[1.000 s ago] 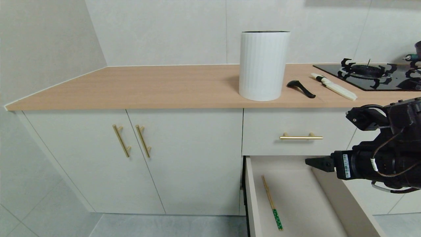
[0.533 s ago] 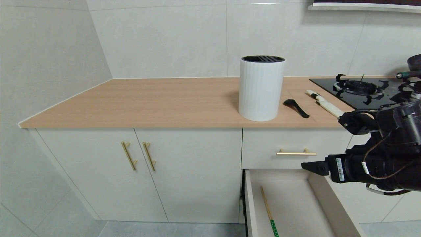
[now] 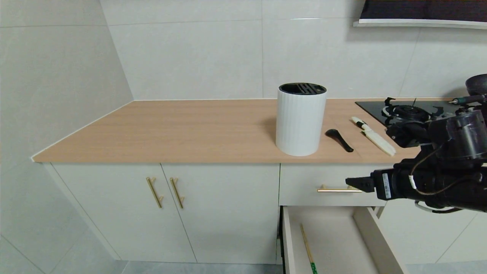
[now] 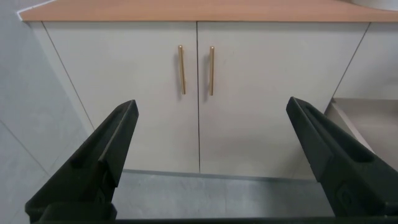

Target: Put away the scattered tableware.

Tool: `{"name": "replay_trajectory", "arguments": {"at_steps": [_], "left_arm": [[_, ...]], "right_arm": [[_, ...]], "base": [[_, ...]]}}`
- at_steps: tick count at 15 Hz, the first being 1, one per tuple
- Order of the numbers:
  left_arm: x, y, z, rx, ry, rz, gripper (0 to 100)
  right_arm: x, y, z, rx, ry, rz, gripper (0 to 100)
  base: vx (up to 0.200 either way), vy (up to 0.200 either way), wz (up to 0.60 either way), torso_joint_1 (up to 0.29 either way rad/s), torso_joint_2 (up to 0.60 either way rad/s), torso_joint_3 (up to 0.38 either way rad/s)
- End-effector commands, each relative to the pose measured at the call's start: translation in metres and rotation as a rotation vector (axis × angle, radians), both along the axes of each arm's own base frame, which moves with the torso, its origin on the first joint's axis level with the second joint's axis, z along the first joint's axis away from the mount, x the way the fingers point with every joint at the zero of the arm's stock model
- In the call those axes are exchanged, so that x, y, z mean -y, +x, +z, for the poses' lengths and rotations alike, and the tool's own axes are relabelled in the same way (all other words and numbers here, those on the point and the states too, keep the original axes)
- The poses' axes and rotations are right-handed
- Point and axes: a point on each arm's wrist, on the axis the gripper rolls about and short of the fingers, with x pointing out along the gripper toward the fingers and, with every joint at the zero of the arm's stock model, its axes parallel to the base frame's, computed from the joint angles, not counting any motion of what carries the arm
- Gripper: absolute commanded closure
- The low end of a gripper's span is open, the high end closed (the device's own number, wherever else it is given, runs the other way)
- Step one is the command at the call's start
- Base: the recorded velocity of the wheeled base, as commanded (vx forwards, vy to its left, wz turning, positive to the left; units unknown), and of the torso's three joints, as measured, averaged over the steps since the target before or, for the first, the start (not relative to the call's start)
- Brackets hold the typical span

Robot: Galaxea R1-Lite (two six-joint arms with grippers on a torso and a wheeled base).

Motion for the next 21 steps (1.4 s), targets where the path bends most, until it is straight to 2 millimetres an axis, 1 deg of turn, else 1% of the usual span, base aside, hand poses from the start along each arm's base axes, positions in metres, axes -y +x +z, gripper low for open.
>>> {"name": "replay_trajectory", "arguments": {"at_steps": [1,2,4,5,6,7,9,11,12,14,20,21], "left_arm": [[0.0,0.0,0.0,0.001,-0.001,0.0,0],[0.0,0.0,0.0,0.001,-0.001,0.002,0],[0.0,0.0,0.0,0.001,-0.001,0.002,0],[0.0,0.0,0.0,0.001,-0.001,0.002,0],[0.0,0.0,0.0,0.001,-0.001,0.002,0],[0.0,0.0,0.0,0.001,-0.001,0.0,0],[0.0,0.0,0.0,0.002,-0.001,0.002,0],[0.0,0.0,0.0,0.001,-0.001,0.0,0],[0.0,0.0,0.0,0.001,-0.001,0.002,0],[0.0,0.0,0.0,0.001,-0.001,0.002,0],[0.0,0.0,0.0,0.002,-0.001,0.0,0],[0.0,0.0,0.0,0.001,-0.001,0.002,0]], "right_arm": [[0.012,0.04,-0.007,0.065,-0.037,-0.042,0],[0.018,0.066,-0.005,0.125,-0.042,-0.071,0],[0.022,0.101,-0.002,0.163,-0.058,-0.085,0],[0.021,0.119,-0.006,0.171,-0.06,-0.059,0],[0.021,0.125,-0.007,0.175,-0.06,-0.05,0],[0.021,0.151,-0.015,0.181,-0.065,-0.029,0],[0.022,0.169,-0.023,0.185,-0.069,-0.022,0],[0.027,0.187,-0.04,0.171,-0.049,0.005,0],[0.027,0.189,-0.042,0.172,-0.048,0.005,0],[0.03,0.196,-0.052,0.172,-0.049,-0.004,0],[0.036,0.207,-0.056,0.187,-0.045,-0.027,0],[0.036,0.209,-0.059,0.183,-0.046,-0.028,0]], "base": [[0.0,0.0,0.0,0.022,-0.05,-0.036],[0.0,0.0,0.0,0.0,0.0,0.0],[0.0,0.0,0.0,0.0,0.0,0.0],[0.0,0.0,0.0,0.0,0.0,0.0],[0.0,0.0,0.0,0.0,0.0,0.0],[0.0,0.0,0.0,0.0,0.0,0.0],[0.0,0.0,0.0,0.0,0.0,0.0],[0.0,0.0,0.0,0.0,0.0,0.0],[0.0,0.0,0.0,0.0,0.0,0.0],[0.0,0.0,0.0,0.0,0.0,0.0],[0.0,0.0,0.0,0.0,0.0,0.0],[0.0,0.0,0.0,0.0,0.0,0.0]]}}
